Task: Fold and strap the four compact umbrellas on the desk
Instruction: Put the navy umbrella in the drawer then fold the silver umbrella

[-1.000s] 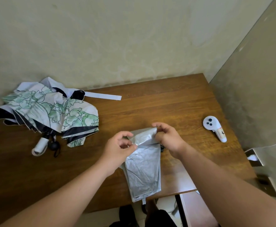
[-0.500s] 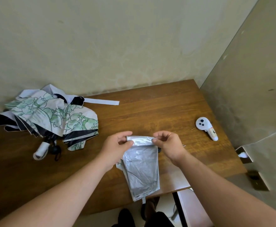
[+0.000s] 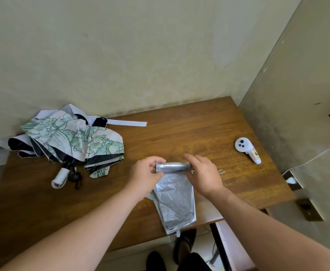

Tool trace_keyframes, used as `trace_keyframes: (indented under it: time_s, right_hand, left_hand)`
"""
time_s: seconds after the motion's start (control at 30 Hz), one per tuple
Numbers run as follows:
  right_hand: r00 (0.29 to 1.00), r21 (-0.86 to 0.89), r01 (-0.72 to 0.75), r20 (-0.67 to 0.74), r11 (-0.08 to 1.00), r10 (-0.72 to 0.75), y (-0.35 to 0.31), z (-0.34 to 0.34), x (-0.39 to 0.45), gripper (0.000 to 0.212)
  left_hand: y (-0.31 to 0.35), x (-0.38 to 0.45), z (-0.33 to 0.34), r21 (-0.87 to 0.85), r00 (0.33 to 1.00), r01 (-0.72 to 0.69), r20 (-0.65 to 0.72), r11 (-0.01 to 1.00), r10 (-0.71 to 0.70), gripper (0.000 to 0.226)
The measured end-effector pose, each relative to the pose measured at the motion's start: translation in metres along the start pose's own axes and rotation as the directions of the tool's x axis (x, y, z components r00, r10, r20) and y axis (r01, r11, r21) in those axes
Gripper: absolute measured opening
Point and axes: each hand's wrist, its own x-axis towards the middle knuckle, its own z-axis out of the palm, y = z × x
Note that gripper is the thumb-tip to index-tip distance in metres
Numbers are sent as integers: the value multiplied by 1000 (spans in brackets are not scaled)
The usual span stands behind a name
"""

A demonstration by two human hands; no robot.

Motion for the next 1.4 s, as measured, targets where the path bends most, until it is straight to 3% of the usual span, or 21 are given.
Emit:
trace_keyframes:
  time_s: [0.17,0.43,0.5,0.63,0.73,0.9,1.03,1.13,1.23,1.4]
  right_hand:
    - [995,-26,17,-99,1000,-19,9,4,-8,17]
    - [955,-102,277,-80,955,-285,28,15,-36,12]
    - [939,-100,331,-59,938,-338,33,20,-42,5]
    - [909,-107,414,-5,904,-417,36,28,-51,10]
    - [909,-143,416,88,898,-407,39,34,-61,2]
    - [933,-211,334,211,918,-291,43,51,-75,21]
    - [957,-191,275,148,942,-249,42,53,-75,20]
    - [953,-176,293,132,940,-273,43,51,-75,25]
    - [949,-162,306,131,938,-287,46,48,-73,31]
    - [925,-132,372,138,919,-355,47,45,-70,13]
  left_hand:
    - [-16,-4,4,198,988,-136,-50,971,148,27]
    - [-54,-18,7,410,898,-439,169,799,406,9]
    - [-59,-21,6,446,863,-506,273,738,426,8]
    - [-65,-28,11,455,792,-605,429,653,434,10]
    - [-74,-32,18,480,771,-619,519,621,368,15]
    - [-87,-32,25,505,759,-607,597,614,259,22]
    - [-92,-22,21,560,875,-473,388,680,289,46]
    - [-96,-5,18,647,907,-421,271,636,324,65]
    - [-97,5,17,694,909,-416,297,588,293,59]
    - [-104,8,8,746,893,-444,414,496,176,36]
